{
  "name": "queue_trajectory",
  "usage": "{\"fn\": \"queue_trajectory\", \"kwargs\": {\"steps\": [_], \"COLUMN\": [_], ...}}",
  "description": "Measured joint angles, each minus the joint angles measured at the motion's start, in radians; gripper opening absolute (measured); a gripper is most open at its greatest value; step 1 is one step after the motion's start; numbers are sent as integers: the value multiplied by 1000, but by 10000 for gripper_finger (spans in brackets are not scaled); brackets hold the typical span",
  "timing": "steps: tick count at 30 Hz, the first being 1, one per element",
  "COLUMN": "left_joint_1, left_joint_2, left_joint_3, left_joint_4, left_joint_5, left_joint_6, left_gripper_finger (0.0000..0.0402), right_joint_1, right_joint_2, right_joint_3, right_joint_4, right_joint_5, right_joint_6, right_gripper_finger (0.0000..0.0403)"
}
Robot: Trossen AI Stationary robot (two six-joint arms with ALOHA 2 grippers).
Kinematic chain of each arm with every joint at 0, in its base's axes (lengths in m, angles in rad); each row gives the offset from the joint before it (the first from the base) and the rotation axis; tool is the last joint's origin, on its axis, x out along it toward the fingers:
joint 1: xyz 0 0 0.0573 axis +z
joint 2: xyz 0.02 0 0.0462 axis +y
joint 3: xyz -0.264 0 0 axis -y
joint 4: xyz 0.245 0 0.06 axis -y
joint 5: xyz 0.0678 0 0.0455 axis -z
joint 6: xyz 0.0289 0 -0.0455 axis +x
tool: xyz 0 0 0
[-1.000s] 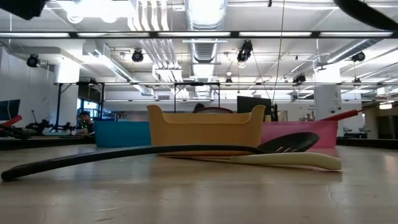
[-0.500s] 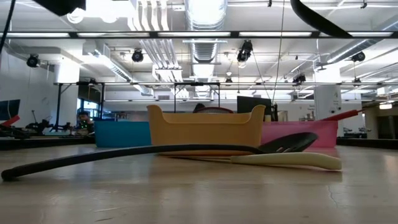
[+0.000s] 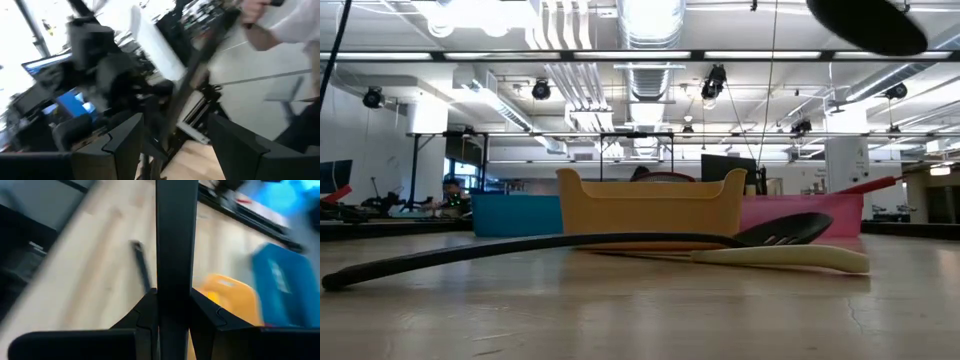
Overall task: Pick & Place Kitchen Items
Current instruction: Put the black serving spoon into the pink bin
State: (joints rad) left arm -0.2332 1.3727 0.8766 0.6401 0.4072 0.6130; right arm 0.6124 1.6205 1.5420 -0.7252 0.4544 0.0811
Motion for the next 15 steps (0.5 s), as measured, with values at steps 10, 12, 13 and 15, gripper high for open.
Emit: {"fn": "queue_trajectory", "kwargs": {"steps": [10, 12, 13, 15], "left_joint_1": [-2, -4, -4, -5], "left_joint_2": [-24, -32, -35, -37], "left_joint_3": [2, 2, 2, 2], "left_joint_4": [-22, -21, -19, -19], "left_joint_5": [117, 137, 147, 181], "left_joint_6": [-4, -4, -4, -3], "left_gripper_finger": [225, 225, 225, 225], "right_joint_1": [-79, -94, -101, -112], "right_joint_2": [-32, -32, -32, -33], "right_joint_3": [-56, -90, -102, -124], "right_joint_4": [156, 194, 208, 245], "right_joint_5": [-301, -313, -324, -339], "right_joint_6": [-78, -91, -103, -134], "right_gripper_finger": [62, 62, 62, 62]}}
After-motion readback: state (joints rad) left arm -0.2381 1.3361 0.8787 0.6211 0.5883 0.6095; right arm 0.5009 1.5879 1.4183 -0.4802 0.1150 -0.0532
